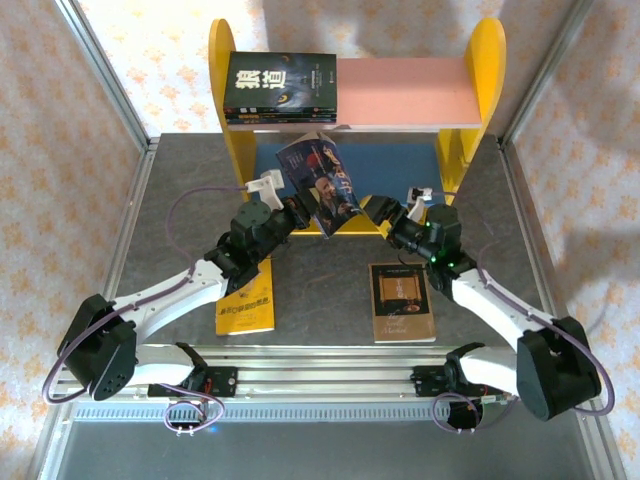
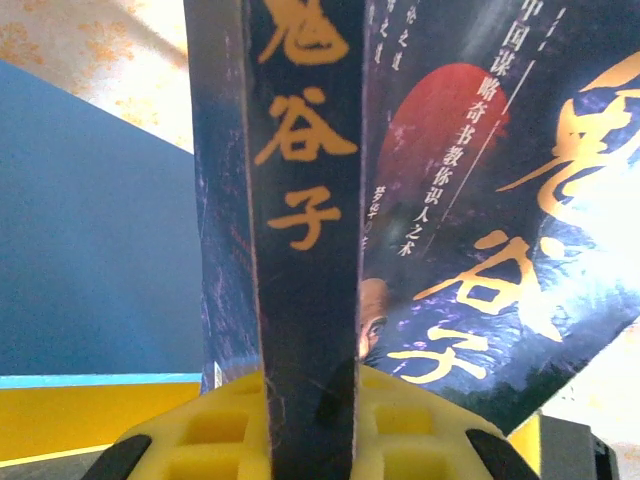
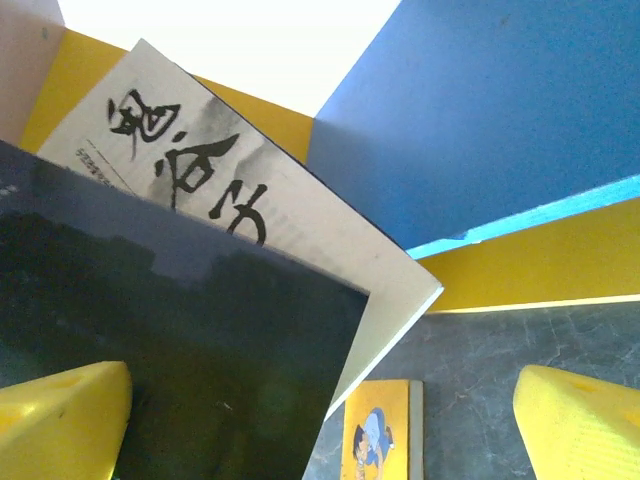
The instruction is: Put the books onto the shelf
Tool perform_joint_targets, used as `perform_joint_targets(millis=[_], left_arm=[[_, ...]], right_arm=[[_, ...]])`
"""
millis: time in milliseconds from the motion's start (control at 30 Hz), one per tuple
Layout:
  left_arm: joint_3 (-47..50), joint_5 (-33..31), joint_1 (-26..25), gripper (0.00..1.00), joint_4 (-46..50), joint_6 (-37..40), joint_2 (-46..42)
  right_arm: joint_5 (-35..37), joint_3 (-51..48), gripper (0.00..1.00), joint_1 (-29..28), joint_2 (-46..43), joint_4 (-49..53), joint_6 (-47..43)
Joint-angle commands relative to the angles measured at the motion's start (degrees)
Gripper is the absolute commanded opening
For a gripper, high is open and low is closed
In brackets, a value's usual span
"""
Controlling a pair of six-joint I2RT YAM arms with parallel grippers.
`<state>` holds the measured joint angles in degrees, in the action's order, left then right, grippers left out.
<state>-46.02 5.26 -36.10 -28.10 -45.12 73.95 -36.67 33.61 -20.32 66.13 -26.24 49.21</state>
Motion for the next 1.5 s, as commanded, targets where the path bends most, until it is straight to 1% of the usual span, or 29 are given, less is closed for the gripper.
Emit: perform_joint_targets(millis=[0,200,300,400,500,700,867,933,1000,1067,1200,1333,1467], left_arm=[[-0.94,-2.07,0.06,0.00,-8.96,-1.11,-3.03],[1.18,-1.59,0.06,0.00,-7.27,-1.23,-6.72],[2.18,-1.51,0.06,0.00,-6.97,-1.54,-8.02],[3.02,-2.33,0.06,0.00,-7.65,-2.00,-8.98],[3.09,-1.17,0.06,0.00,-8.40,-2.89,-8.85],[4.92,3.37,0.06,0.00,-9.04,-6.91,-8.22],[8.76,3.38,0.06,0.00,-10.24,-9.36,-9.75],[9.51,3.42,0.06,0.00,-10.18,-9.71,-10.54],[10.35,3.14,0.07,0.00,-10.90,-9.89,-10.96],[10.60,3.01,0.06,0.00,-11.30,-10.07,-10.89],[10.40,3.98,0.06,0.00,-13.03,-10.56,-9.76],[10.43,4.26,0.06,0.00,-14.75,-11.08,-8.80],[9.59,4.65,0.06,0.00,-15.35,-11.13,-8.04]], right_arm=[[3.59,-0.64,0.97,0.63,-3.58,4.33,-2.48],[4.06,-0.88,0.99,3.76,-8.64,9.50,-3.43],[3.24,-0.22,1.00,4.07,-9.58,11.45,-4.12],[2.24,-0.70,1.00,4.12,-9.12,10.22,-2.70],[1.60,-1.77,1.00,4.03,-8.56,8.05,-0.93],[1.29,-0.25,1.00,4.03,-8.92,9.93,-3.05],[-0.16,1.00,1.00,4.03,-9.02,10.37,-4.45],[-2.07,1.73,1.00,3.97,-8.68,9.90,-5.11],[-5.00,2.99,1.00,3.71,-7.62,9.89,-6.07],[-6.11,3.77,1.00,2.38,-6.36,9.68,-6.91],[-6.10,4.85,1.00,-0.70,-3.65,9.28,-8.17],[-6.72,3.84,0.99,-1.35,-1.73,4.85,-5.68],[-6.49,4.18,0.98,-1.39,-1.10,4.75,-5.62]])
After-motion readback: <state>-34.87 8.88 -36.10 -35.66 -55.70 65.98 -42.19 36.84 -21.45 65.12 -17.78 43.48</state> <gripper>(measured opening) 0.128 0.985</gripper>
